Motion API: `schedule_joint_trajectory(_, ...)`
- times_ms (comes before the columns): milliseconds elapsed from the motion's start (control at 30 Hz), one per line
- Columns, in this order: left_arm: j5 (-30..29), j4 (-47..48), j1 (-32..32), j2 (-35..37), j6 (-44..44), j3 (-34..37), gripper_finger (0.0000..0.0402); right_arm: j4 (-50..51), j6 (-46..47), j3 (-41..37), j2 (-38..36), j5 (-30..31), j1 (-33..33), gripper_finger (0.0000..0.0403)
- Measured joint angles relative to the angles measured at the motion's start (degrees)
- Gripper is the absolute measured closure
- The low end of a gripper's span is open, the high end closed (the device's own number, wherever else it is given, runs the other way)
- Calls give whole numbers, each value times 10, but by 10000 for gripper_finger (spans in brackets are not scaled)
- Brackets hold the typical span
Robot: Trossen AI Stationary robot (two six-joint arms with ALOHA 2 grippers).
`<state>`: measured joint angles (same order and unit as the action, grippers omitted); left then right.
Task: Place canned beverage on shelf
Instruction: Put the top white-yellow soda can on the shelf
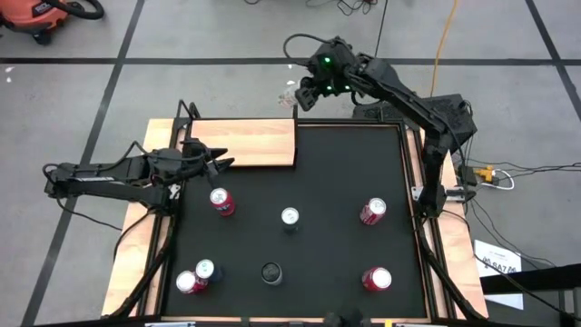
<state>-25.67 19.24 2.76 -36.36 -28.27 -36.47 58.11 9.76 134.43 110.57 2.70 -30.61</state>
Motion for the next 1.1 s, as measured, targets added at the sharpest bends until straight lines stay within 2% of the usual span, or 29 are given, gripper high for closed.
schedule_joint_trajectory(100,-4,12,0,0,0,0,182,-10,-3,0,13,0,0,159)
schedule_joint_trajectory(200,-44,15,0,0,1,0,182,-11,-19,0,26,0,7,159)
schedule_joint_trajectory(267,-78,10,4,-1,4,0,182,-12,-36,0,32,-16,14,159)
schedule_joint_trajectory(333,-85,-9,13,-5,39,0,182,-15,-59,-1,37,-42,25,159)
schedule_joint_trajectory(500,27,-109,52,-40,149,-1,182,-39,-131,-1,38,-98,55,157)
schedule_joint_trajectory(600,72,-109,77,-77,167,-19,181,-54,-153,-1,38,-105,71,156)
schedule_joint_trajectory(767,92,-105,103,-134,174,-56,145,-52,-173,-1,38,-104,86,155)
schedule_joint_trajectory(967,88,-95,124,-187,238,-103,73,-51,-176,-1,38,-104,98,154)
schedule_joint_trajectory(1100,99,-96,141,-220,271,-126,46,-51,-180,-1,38,-104,109,154)
